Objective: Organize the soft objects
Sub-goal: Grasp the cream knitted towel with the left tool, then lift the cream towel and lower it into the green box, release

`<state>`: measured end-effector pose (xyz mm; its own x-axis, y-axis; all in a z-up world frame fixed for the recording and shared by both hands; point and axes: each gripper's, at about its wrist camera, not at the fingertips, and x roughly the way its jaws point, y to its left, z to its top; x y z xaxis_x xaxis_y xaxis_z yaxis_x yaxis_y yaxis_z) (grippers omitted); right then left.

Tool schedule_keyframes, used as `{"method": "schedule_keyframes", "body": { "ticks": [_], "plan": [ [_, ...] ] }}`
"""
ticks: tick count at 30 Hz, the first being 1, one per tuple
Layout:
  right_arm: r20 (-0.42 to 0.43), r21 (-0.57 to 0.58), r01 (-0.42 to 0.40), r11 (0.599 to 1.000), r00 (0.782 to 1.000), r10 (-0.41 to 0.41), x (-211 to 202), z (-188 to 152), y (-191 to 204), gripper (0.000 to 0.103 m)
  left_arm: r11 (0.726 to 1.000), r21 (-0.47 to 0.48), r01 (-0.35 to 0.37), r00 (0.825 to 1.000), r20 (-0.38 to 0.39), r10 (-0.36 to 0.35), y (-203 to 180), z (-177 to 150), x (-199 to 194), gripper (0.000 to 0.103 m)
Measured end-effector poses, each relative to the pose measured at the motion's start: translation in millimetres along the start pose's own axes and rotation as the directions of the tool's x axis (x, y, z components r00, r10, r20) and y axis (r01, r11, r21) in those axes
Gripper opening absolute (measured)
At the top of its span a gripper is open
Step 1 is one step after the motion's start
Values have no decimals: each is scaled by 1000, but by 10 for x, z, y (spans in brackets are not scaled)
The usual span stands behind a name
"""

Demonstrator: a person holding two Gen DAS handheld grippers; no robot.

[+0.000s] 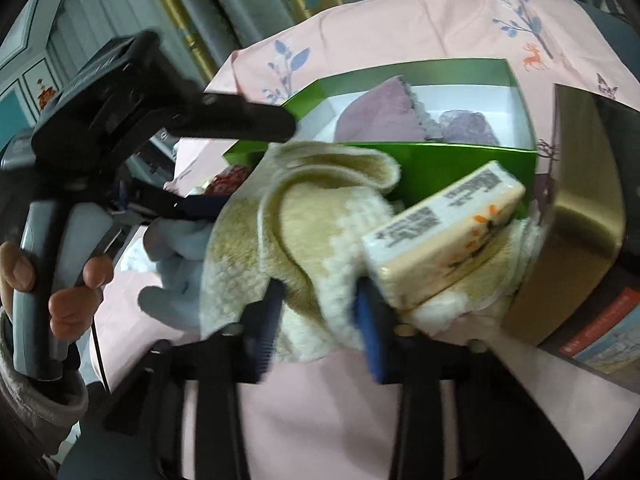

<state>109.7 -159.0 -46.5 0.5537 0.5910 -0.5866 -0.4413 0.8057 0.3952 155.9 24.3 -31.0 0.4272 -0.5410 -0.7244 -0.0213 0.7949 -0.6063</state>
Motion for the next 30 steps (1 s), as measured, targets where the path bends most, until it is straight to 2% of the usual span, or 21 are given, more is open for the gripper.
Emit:
{"method": "schedule_keyframes", "body": {
  "ticks": [2,5,6,8,11,15,17,19,20,23,25,26,27,30],
  "plan": [
    [20,14,-14,1000,1000,14,-65,-3,-21,19,1000,3,-4,1000,-2,4,3,3,-11,66],
    [47,0,-36,999,998,36,-167,8,15,14,1000,-14,17,1000,-12,-17,43,9,-41,48],
    [53,-5,-48,999,997,48,-206,-9,35,12,999,-19,27,1000,-14,-27,51,14,-48,46],
    [62,-14,-66,998,996,66,-232,8,68,12,998,-44,45,999,-9,-46,84,11,-81,31],
    [82,-12,-95,995,992,96,-296,38,91,11,994,-54,98,995,0,-98,106,-18,-152,24],
    [117,-14,-178,984,977,178,-389,103,143,6,994,-37,105,994,-12,-105,72,-75,-199,19],
    [125,-22,-204,979,971,205,-415,119,187,6,990,-28,140,990,-8,-140,51,-100,-262,17],
    [128,-34,-218,975,967,221,-431,139,248,6,985,-18,171,985,-4,-171,20,-112,-321,16],
    [121,-48,-196,979,972,201,-425,149,285,6,988,-13,152,988,3,-152,10,-111,-338,16],
    [93,-83,-71,994,993,79,-415,153,314,12,997,-13,74,997,3,-74,45,-106,-314,16],
    [63,-83,-51,995,996,57,-410,111,268,30,997,-17,69,998,-10,-70,75,-130,-283,16],
    [52,-75,-50,996,997,54,-414,72,241,51,998,-16,63,998,-15,-63,76,-139,-266,16],
    [41,-71,-50,996,998,53,-395,53,210,63,998,-13,56,998,-19,-56,76,-145,-250,16],
    [9,-95,-13,995,1000,14,-333,-43,172,63,999,-3,54,998,-35,-54,37,-153,-201,16]
  ]
}}
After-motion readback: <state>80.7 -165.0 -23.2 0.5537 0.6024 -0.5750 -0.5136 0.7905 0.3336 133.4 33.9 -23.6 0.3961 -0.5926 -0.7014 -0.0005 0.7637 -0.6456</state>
